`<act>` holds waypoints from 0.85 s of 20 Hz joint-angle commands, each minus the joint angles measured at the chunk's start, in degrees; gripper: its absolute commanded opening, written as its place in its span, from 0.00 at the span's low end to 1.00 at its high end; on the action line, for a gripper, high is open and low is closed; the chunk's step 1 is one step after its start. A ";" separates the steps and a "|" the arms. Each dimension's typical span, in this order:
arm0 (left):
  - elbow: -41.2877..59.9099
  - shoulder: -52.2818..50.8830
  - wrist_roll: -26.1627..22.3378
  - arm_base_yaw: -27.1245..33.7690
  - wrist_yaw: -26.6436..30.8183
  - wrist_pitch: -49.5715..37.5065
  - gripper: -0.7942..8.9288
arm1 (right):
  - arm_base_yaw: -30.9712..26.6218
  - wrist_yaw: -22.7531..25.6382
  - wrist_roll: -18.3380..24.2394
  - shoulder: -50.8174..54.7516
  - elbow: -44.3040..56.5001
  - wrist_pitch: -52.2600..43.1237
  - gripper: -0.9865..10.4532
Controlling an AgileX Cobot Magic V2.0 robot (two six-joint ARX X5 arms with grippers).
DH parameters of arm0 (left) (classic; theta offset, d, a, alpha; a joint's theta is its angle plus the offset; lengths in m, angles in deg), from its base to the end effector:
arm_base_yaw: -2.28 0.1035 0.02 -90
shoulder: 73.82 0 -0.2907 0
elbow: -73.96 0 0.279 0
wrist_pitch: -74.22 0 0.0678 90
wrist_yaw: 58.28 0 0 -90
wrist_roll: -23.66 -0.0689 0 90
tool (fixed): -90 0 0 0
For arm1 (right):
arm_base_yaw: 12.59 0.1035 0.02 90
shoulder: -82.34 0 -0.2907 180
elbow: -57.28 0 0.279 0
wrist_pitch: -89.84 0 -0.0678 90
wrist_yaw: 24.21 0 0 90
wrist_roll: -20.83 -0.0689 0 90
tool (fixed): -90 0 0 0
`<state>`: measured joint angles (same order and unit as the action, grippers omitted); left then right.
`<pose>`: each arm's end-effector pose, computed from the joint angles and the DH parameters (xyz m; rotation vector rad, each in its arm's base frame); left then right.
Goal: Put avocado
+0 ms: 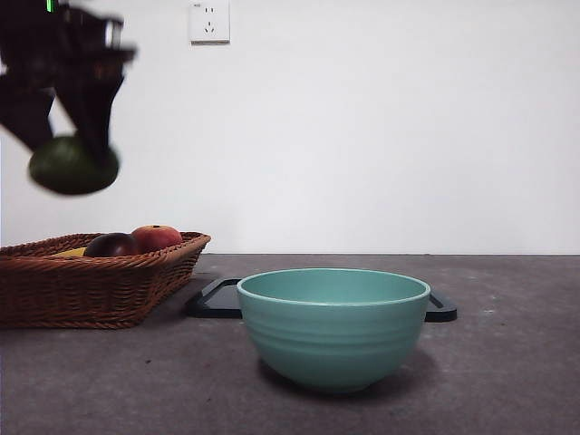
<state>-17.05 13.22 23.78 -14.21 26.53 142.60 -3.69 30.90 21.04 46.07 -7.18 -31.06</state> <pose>0.3264 -0.1031 0.2901 0.1094 1.1251 -0.3363 0.1304 0.0603 0.3434 0.1209 0.5370 0.7462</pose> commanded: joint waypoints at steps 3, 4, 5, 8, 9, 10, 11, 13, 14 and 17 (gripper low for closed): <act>-1.05 -3.98 3.89 -5.77 -11.54 0.46 0.25 | 0.13 -0.26 -0.22 -0.20 -0.59 -0.07 0.57; -1.05 -4.59 4.13 -7.82 -12.39 0.55 0.25 | 0.13 -0.26 -0.22 -0.20 -0.59 0.13 0.57; -1.05 -4.83 4.13 -9.99 -12.48 0.52 0.25 | 0.13 -0.26 -0.22 -0.20 -0.59 0.17 0.57; -0.96 -4.39 4.09 -16.11 -12.46 -1.01 0.25 | 0.13 -0.26 -0.22 -0.20 -0.59 0.15 0.57; -0.96 -3.93 4.11 -18.23 -12.48 -1.90 0.25 | 0.13 -0.26 -0.22 -0.20 -0.59 0.15 0.57; -0.96 -3.37 4.13 -20.22 -12.48 -2.86 0.25 | 0.13 -0.24 -0.22 -0.20 -0.59 0.13 0.57; -0.96 -2.69 4.33 -22.08 -12.48 -3.78 0.25 | 0.13 -0.24 -0.22 -0.20 -0.59 0.11 0.57; -0.96 -0.83 4.98 -25.51 -12.44 -5.62 0.24 | 0.13 -0.24 -0.22 -0.20 -0.59 0.11 0.57; -0.96 0.55 5.20 -27.26 -12.44 -6.56 0.24 | 0.13 -0.24 -0.24 -0.20 -0.59 0.09 0.57; -0.96 5.14 5.35 -30.82 -12.44 -9.01 0.24 | 0.13 -0.24 -0.22 -0.20 -0.59 0.09 0.57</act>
<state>-17.05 17.44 28.90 -44.70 14.33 133.86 -3.69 30.88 21.04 46.07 -7.18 -30.60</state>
